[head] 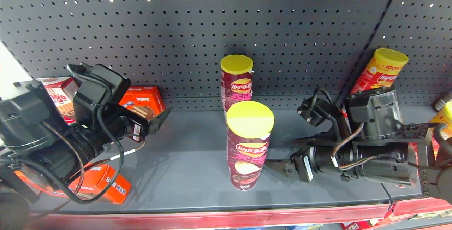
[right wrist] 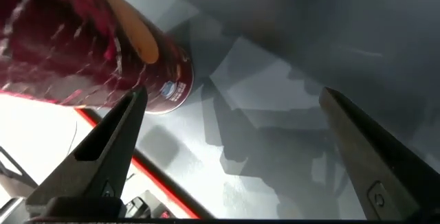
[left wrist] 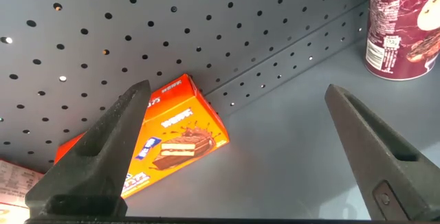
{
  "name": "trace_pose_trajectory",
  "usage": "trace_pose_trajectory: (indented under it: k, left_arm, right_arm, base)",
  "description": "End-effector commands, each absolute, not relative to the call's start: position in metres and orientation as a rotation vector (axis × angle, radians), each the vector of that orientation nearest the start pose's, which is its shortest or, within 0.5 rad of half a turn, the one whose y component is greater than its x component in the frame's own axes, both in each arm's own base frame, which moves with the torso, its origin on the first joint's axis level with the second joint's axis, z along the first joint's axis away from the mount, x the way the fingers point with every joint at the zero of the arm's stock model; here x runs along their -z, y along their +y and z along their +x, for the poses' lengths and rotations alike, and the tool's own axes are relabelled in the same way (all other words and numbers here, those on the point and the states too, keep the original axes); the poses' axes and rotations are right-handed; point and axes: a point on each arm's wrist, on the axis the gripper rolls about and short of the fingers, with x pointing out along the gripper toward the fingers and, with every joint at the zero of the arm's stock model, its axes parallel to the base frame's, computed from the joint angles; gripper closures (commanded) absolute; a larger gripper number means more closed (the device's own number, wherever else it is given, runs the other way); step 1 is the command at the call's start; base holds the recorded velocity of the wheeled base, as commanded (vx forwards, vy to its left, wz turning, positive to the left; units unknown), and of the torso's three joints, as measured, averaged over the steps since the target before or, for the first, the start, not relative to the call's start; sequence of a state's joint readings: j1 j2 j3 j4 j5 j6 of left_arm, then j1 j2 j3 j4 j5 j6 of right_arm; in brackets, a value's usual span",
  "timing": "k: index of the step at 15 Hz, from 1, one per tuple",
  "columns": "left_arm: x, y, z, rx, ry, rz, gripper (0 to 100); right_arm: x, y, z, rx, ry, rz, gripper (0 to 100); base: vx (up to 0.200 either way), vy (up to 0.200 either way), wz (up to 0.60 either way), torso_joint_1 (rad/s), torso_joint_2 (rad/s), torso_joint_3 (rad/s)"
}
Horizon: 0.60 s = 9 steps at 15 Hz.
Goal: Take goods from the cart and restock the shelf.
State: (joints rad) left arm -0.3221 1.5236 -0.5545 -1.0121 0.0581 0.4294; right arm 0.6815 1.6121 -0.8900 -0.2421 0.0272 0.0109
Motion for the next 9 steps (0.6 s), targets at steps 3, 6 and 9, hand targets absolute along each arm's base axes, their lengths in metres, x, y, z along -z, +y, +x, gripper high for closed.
trace_pose_trajectory:
  k: [3, 6, 9]
  left_arm:
    - [-0.2031, -0.0772, 0.2366, 0.249, -0.099, 0.419, 0]
    - [-0.2031, -0.0775, 0.2365, 0.250, -0.100, 0.419, 0]
    - [-0.2031, -0.0772, 0.2366, 0.249, -0.099, 0.419, 0]
  right_arm:
    - [-0.1919, 0.1782, 0.2195, -0.690, 0.474, -0.149, 0]
    - [-0.1930, 0.1802, 0.2214, -0.692, 0.469, -0.148, 0]
    - [-0.1899, 0.1860, 0.2242, -0.702, 0.477, -0.154, 0]
  base:
    - [0.000, 0.000, 0.00, 0.000, 0.00, 0.000]
    - [0.000, 0.000, 0.00, 0.000, 0.00, 0.000]
    - [0.000, 0.000, 0.00, 0.000, 0.00, 0.000]
